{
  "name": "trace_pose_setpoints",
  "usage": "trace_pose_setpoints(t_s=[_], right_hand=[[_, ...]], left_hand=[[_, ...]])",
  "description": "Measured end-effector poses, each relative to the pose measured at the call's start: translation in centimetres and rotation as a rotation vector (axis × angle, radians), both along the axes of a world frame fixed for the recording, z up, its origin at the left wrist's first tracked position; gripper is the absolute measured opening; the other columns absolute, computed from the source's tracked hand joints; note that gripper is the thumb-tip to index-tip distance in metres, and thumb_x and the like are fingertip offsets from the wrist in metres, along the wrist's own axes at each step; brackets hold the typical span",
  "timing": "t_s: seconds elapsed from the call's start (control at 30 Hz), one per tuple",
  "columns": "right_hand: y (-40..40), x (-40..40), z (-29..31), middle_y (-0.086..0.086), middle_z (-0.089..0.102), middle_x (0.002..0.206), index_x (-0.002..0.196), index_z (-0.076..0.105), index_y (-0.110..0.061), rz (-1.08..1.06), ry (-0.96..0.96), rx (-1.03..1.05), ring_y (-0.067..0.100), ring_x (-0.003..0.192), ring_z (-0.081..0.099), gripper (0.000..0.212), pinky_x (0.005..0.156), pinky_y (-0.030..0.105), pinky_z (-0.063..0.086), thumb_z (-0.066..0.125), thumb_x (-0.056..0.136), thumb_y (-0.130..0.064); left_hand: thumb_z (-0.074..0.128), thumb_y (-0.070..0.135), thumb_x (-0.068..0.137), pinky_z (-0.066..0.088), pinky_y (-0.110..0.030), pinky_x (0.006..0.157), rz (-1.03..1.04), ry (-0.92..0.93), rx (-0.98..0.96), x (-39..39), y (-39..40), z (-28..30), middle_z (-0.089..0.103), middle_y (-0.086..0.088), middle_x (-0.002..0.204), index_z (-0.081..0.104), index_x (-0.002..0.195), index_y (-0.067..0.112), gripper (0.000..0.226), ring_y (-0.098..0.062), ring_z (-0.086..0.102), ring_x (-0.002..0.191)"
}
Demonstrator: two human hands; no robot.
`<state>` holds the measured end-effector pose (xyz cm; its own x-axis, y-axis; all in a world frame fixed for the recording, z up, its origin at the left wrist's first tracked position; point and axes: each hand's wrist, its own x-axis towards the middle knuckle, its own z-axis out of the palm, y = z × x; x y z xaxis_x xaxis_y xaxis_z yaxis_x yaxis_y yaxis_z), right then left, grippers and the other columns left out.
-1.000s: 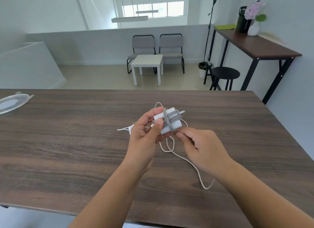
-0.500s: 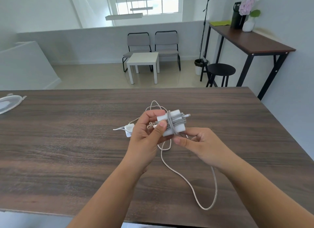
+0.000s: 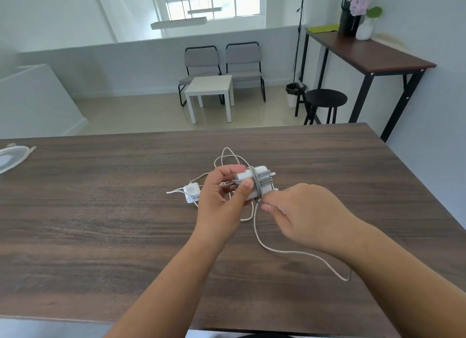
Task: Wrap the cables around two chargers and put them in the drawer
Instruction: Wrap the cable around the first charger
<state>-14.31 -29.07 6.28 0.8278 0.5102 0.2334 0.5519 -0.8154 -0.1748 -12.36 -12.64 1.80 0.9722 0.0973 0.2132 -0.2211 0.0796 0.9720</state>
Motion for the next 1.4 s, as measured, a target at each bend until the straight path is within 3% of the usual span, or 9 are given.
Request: trace_pose_setpoints(t_s=[0.13,0.33,0.43,0.63,0.83,0.93,1.03,1.13,1.4], right_hand=[[-0.8,1.0,1.1,-0.002,0.067,0.089,0.095,0.056,-0.025,0.038,-0.009,-0.058,0.023,0.084,0.059,0.027,0.068,0.034,0.046,0.034,0.099,-0.04],[-1.2,2.5,2.9,-0.013,0.056,0.064,0.089,0.064,-0.031,0.138,-0.021,-0.004,0.007,0.062,0.045,0.02,0.06,0.029,0.044,0.047,0.094,-0.042],[-1.5,3.3,3.6,-0.013,0.051,0.05,0.081,0.067,-0.031,0.155,-0.003,0.132,0.002,0.048,0.046,0.017,0.051,0.023,0.036,0.058,0.09,-0.042],[-1.0,4.5,1.9,-0.013,0.067,0.071,0.078,0.069,-0.028,0.205,0.4,0.59,0.003,0.066,0.058,0.018,0.065,0.019,0.045,0.057,0.091,-0.033],[1.7,3.4,-2.1,-0.001,0.061,0.07,0.09,0.071,-0.008,0.2,0.771,1.043,0.003,0.056,0.052,0.026,0.054,0.014,0.045,0.051,0.089,0.009],[2.8,2.4,-2.8,-0.006,0.041,0.05,0.089,0.067,0.004,0.086,0.72,1.018,0.001,0.043,0.027,0.02,0.044,0.012,0.026,0.054,0.086,-0.01],[3.3,1.6,-2.6,-0.016,0.049,0.04,0.061,0.065,-0.025,-0.003,0.635,0.951,-0.002,0.039,0.043,0.044,0.048,0.008,0.032,0.048,0.094,0.0],[3.5,1.4,-3.7,0.0,0.066,0.065,0.08,0.068,-0.019,-0.096,0.514,0.739,0.02,0.058,0.055,0.025,0.063,0.034,0.046,0.048,0.095,-0.023],[2.9,-1.0,-2.9,-0.012,0.052,0.05,0.086,0.059,-0.022,-0.069,0.282,0.383,0.007,0.05,0.048,0.023,0.049,0.022,0.032,0.042,0.099,-0.031]], left_hand=[[0.072,0.041,0.076,0.055,-0.055,0.088,0.024,-0.088,0.257,-0.2,0.6,-0.5,0.062,-0.009,0.111,0.066,0.097,0.044,0.023,-0.028,0.065,0.1],[0.074,0.025,0.08,0.05,-0.022,0.084,-0.154,-0.161,0.454,-0.9,1.9,0.5,0.058,0.006,0.099,0.067,0.097,0.038,0.023,-0.002,0.058,0.088],[0.074,0.028,0.078,0.057,-0.04,0.08,-0.298,-0.111,0.325,-1.4,2.8,1.1,0.062,0.003,0.102,0.066,0.099,0.033,0.023,-0.01,0.058,0.09],[0.074,0.021,0.076,0.054,-0.032,0.074,-0.426,-0.081,0.051,-2.1,3.5,2.3,0.062,0.003,0.095,0.065,0.094,0.029,0.021,-0.015,0.057,0.086],[0.083,0.023,0.072,0.058,-0.036,0.065,-0.449,0.009,-0.278,-2.1,3.4,2.4,0.058,-0.008,0.099,0.065,0.096,0.019,0.029,-0.021,0.064,0.078],[0.069,0.012,0.082,0.059,-0.033,0.063,-0.388,0.043,-0.353,-2.1,3.3,2.2,0.063,-0.006,0.098,0.064,0.096,0.016,0.015,-0.021,0.067,0.078],[0.059,0.009,0.082,0.06,-0.033,0.065,-0.315,0.079,-0.375,-2.1,3.1,1.7,0.065,-0.005,0.097,0.061,0.1,0.013,0.019,-0.02,0.069,0.077],[0.063,0.008,0.08,0.061,-0.033,0.063,-0.214,0.086,-0.415,-2.0,2.5,1.2,0.066,-0.002,0.092,0.059,0.102,0.011,0.023,-0.018,0.069,0.074],[0.074,0.012,0.08,0.061,-0.045,0.08,-0.076,0.038,-0.226,-1.1,2.4,0.0,0.065,0.004,0.096,0.061,0.105,0.013,0.029,-0.021,0.065,0.09]])
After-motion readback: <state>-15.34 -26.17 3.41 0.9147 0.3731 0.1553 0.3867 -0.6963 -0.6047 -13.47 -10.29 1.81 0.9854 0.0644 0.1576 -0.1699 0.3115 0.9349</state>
